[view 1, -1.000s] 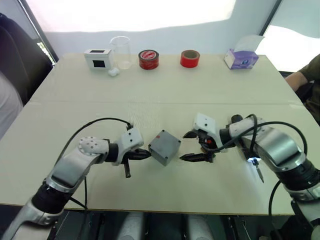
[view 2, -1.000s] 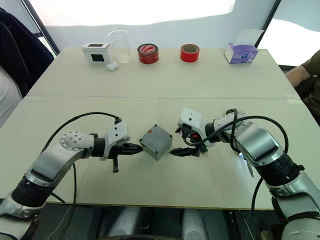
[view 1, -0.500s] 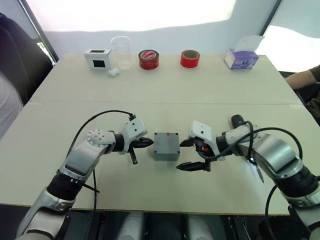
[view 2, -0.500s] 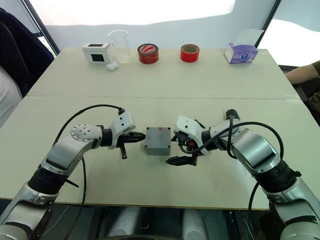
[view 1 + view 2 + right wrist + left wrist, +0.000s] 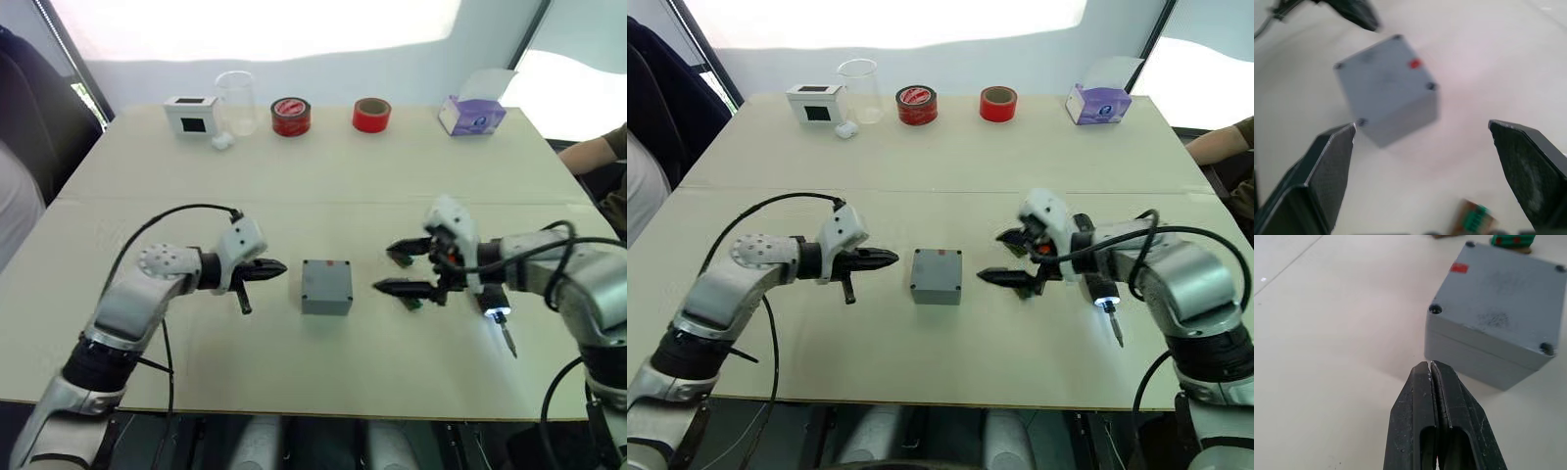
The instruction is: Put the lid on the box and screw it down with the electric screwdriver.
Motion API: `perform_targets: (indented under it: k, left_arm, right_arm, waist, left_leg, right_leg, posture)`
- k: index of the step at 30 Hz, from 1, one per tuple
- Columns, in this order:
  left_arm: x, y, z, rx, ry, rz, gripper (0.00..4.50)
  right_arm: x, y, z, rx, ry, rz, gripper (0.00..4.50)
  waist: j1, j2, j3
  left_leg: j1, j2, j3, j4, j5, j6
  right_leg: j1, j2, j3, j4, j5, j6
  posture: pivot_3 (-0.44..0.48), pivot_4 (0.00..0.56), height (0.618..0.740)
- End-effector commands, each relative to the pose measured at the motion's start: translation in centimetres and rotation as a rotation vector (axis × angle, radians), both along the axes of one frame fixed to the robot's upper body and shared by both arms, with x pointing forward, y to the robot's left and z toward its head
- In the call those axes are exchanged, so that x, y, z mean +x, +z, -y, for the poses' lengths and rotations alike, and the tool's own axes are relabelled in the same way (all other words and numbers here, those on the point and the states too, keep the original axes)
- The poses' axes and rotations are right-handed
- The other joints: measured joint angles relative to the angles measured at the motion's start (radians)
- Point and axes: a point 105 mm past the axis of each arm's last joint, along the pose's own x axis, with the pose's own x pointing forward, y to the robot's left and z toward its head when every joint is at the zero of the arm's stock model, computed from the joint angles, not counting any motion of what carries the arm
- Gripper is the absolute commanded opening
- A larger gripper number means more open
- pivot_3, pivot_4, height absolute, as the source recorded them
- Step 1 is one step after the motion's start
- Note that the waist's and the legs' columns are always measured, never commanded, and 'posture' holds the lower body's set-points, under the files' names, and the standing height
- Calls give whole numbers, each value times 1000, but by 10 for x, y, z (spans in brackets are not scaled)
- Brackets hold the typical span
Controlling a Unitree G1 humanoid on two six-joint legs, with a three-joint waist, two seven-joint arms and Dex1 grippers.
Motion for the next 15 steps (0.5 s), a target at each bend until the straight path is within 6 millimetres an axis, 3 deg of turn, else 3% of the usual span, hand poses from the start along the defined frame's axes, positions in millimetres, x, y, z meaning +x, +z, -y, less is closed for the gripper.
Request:
perform_targets:
  k: [1, 5, 8, 14, 15]
  left_arm:
    - [-11, 23, 1, -56, -46, 22, 0]
    - [-18, 30, 10, -58, -98, 31, 0]
    - [-16, 32, 13, -65, -98, 35, 0]
    - [-17, 32, 15, -67, -95, 37, 0]
    - [-17, 32, 15, -68, -93, 36, 0]
  right_arm:
    - [21, -1, 25, 15, -152, 64, 4466]
    - [35, -26, 36, -70, -211, 85, 4466]
    - [40, -36, 37, -102, -214, 96, 3855]
    - [50, -43, 38, -105, -232, 107, 1657]
    - [50, -43, 38, -104, -234, 108, 1657]
  waist:
    - [0, 0, 0]
    - [-1, 0, 0]
    - [-2, 0, 0]
    - [-3, 0, 0]
    - [-3, 0, 0]
  left_leg:
    - [0, 0, 0, 0, 0, 0]
    - [0, 0, 0, 0, 0, 0]
    - [0, 0, 1, 0, 0, -1]
    - [0, 0, 1, 0, 0, -1]
    - [0, 0, 1, 0, 0, -1]
  right_leg:
    - [0, 0, 0, 0, 0, 0]
    - [0, 0, 0, 0, 0, 0]
    - [0, 0, 0, 0, 0, 0]
    - [0, 1, 0, 0, 0, 0]
    - [0, 1, 0, 0, 0, 0]
  posture:
    - [0, 150, 740]
    - [0, 150, 740]
    - [0, 150, 740]
    - [0, 150, 740]
    - [0, 150, 740]
